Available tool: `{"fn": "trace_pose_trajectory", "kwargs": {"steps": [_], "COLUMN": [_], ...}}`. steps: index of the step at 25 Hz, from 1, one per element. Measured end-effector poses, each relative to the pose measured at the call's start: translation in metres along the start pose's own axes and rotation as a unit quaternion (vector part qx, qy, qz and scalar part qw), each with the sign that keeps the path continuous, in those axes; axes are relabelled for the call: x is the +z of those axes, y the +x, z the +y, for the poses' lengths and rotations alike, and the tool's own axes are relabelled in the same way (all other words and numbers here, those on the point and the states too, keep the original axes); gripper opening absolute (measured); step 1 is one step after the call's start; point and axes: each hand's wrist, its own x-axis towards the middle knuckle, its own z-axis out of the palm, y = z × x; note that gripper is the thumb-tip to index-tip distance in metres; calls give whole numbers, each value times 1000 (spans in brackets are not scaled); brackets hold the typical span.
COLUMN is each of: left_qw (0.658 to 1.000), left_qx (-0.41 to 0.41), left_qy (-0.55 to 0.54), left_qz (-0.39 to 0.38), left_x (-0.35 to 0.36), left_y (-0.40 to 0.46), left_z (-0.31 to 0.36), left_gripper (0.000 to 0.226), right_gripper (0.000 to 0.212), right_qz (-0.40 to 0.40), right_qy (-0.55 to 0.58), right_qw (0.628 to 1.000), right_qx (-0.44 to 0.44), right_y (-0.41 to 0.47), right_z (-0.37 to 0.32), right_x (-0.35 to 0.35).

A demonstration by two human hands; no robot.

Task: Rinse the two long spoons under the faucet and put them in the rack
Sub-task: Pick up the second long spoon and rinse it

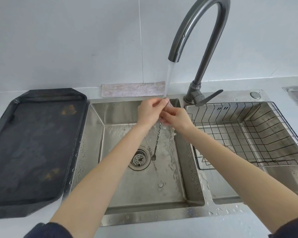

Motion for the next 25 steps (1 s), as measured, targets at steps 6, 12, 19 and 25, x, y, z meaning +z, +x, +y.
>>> {"fn": "trace_pose_trajectory", "kwargs": {"steps": [6,12,19,25], "left_qw": [996,998,998,998], "left_qx": [-11,6,43,49], "left_qy": [-77,-48,13,-31], "left_qz": [-33,-47,-49,-17], "left_x": [-7,-3,-5,-5], "left_y": [6,5,7,9], "left_z": [8,8,14,18], "left_gripper": [25,21,30,24], "right_gripper": [16,16,8,14], "right_qz": [55,94,112,117], "right_qy": [-27,-91,-75,-41], "right_qw": [998,991,991,992], "right_qx": [-8,-29,-21,-33], "right_y": [0,-2,-3,-6], "right_z": [-5,-14,-15,-20], "right_x": [-3,0,-1,0]}}
